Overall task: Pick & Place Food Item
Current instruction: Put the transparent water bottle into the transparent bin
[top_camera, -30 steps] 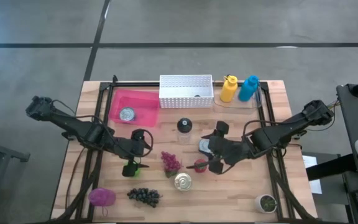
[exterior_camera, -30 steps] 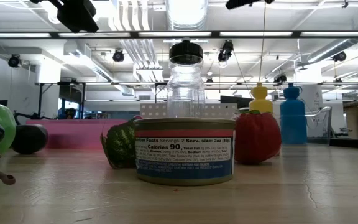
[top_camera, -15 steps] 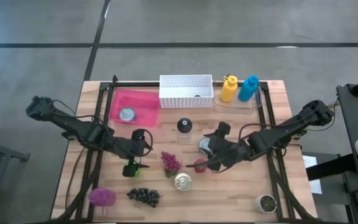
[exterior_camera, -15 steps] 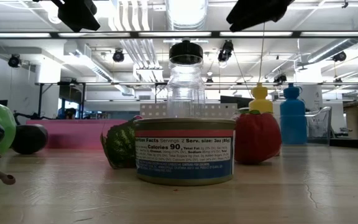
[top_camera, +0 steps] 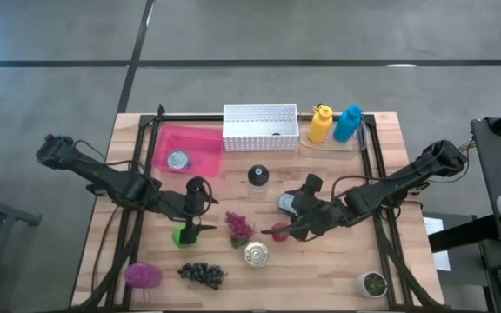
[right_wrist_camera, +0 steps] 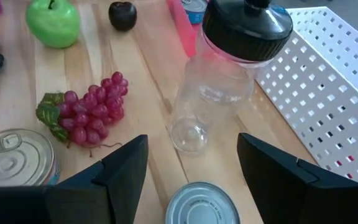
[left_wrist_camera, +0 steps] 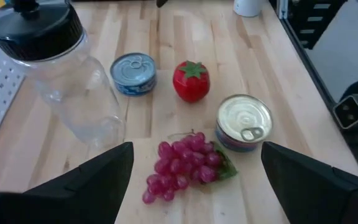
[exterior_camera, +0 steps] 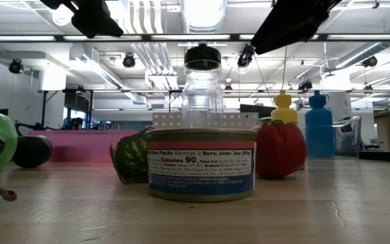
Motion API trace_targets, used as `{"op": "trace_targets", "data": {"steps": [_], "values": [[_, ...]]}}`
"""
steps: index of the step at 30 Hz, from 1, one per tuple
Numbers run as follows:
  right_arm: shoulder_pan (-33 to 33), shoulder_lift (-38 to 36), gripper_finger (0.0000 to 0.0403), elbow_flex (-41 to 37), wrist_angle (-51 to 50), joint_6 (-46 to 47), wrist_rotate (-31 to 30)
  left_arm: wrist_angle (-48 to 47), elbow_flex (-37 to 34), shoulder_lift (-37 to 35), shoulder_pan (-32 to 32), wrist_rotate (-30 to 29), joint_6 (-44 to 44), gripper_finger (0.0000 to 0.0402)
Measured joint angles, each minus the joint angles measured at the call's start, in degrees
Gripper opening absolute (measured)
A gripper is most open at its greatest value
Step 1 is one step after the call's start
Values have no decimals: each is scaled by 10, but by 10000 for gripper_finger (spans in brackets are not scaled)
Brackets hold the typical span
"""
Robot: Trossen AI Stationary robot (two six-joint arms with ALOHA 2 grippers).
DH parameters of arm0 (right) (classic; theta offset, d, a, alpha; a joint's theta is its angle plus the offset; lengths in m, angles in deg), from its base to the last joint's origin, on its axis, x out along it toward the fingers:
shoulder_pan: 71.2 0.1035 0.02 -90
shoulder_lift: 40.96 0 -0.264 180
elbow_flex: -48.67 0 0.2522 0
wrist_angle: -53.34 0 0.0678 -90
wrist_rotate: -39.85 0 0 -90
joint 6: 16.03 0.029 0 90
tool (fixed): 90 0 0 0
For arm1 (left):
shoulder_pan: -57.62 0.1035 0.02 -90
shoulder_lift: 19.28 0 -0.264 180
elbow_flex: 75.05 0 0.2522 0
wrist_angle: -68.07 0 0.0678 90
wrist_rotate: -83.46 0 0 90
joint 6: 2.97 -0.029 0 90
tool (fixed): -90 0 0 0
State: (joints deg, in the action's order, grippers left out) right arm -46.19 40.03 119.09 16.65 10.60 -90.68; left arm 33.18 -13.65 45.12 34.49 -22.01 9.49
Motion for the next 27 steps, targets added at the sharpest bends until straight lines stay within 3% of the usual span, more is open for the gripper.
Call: {"op": "trace_targets", "data": {"steps": [16, 27], "values": [[-1, 0, 253, -92, 101, 60, 0, 87, -68, 0, 3, 0, -5, 348], [-5, 0, 242, -89, 105, 39, 0, 124, -68, 35, 39, -43, -5, 351]]}}
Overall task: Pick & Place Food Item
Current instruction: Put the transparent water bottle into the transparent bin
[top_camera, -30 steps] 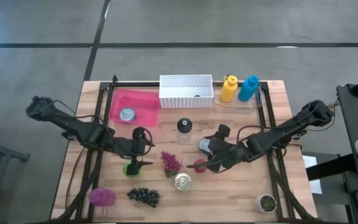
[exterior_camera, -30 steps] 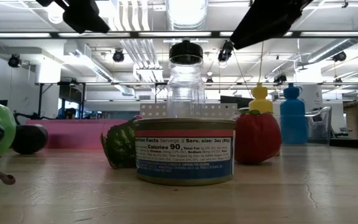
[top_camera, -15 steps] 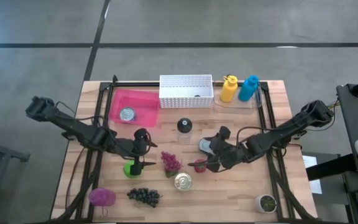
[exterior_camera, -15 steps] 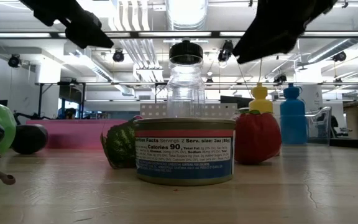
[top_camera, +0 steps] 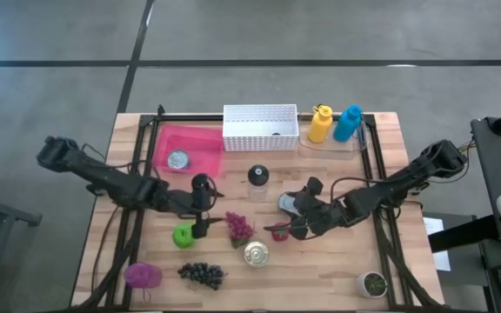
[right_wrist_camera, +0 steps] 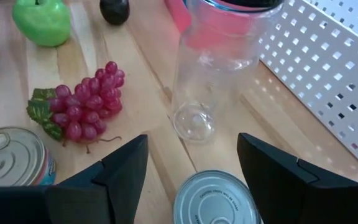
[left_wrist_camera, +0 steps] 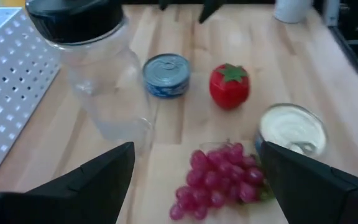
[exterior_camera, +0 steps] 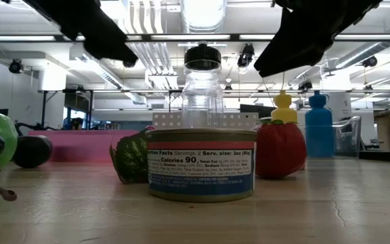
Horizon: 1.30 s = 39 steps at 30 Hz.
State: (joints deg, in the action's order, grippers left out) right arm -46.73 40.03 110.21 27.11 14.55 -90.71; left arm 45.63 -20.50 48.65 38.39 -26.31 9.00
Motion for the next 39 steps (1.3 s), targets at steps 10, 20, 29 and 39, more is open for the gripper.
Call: {"op": "trace_targets", "data": {"steps": [10, 20, 29, 39], "values": [[4, 6, 256, -2, 0, 54, 7, 30, 5, 92, 64, -2, -11, 348], [17, 49, 258, -2, 13, 130, 20, 31, 4, 108, 95, 1, -46, 348], [17, 80, 245, 5, 12, 147, 19, 75, 1, 130, 100, 1, -47, 343], [18, 78, 246, 6, 14, 148, 20, 170, 11, 205, 150, 0, -70, 341]]}}
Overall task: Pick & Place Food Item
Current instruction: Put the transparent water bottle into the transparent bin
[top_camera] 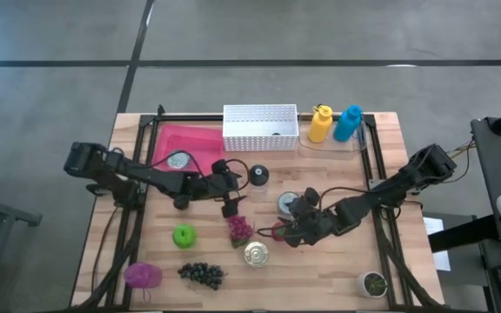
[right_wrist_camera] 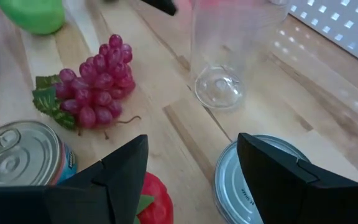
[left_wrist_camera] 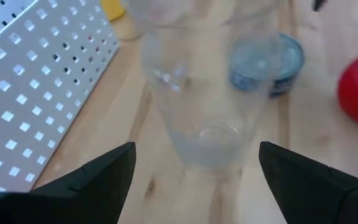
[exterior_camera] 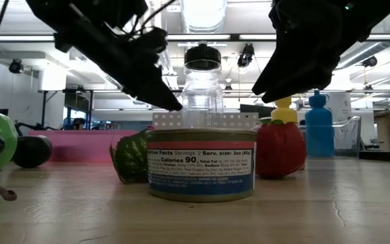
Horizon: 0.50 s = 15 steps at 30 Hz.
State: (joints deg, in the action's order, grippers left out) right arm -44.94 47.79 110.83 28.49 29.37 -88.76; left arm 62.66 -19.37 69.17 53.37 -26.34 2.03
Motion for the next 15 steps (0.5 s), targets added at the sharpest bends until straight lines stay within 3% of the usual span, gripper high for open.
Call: {"op": "trace_targets", "data": {"steps": [15], "values": [[0, 0, 259, 0, 0, -3, 0, 71, 21, 82, 10, 7, 8, 341]]}}
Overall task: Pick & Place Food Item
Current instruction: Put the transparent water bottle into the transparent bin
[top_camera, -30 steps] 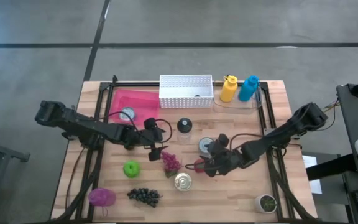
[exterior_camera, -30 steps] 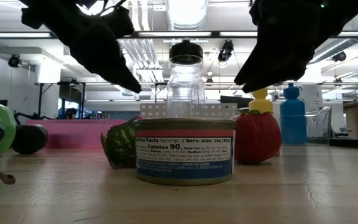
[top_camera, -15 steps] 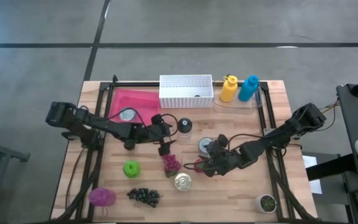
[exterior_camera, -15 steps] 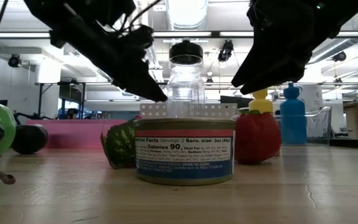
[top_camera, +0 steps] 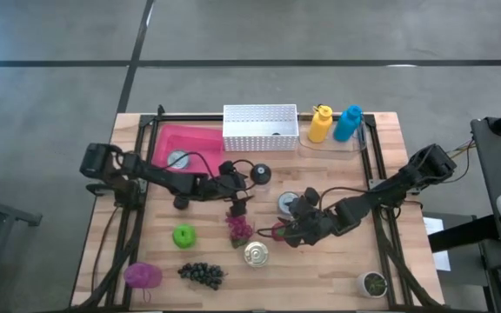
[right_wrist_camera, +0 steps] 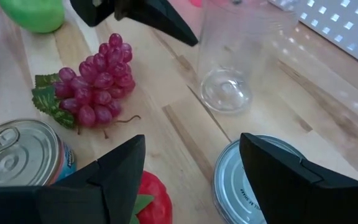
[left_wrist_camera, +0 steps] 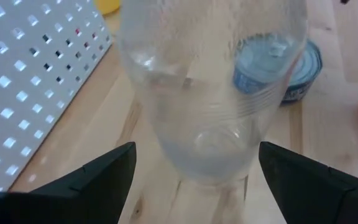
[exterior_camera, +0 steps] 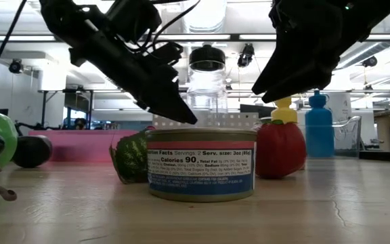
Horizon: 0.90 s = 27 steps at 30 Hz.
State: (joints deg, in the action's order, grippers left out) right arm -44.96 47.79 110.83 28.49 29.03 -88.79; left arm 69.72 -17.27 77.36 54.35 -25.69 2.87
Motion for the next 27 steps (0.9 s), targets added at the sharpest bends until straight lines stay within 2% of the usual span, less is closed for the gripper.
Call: {"op": "trace_targets", "data": {"steps": [14, 27], "values": [[0, -1, 246, 0, -2, -18, -5, 126, 4, 60, 6, 8, 0, 337], [0, -3, 263, 0, -6, -22, -5, 134, 28, 78, 17, 8, -1, 328]]}}
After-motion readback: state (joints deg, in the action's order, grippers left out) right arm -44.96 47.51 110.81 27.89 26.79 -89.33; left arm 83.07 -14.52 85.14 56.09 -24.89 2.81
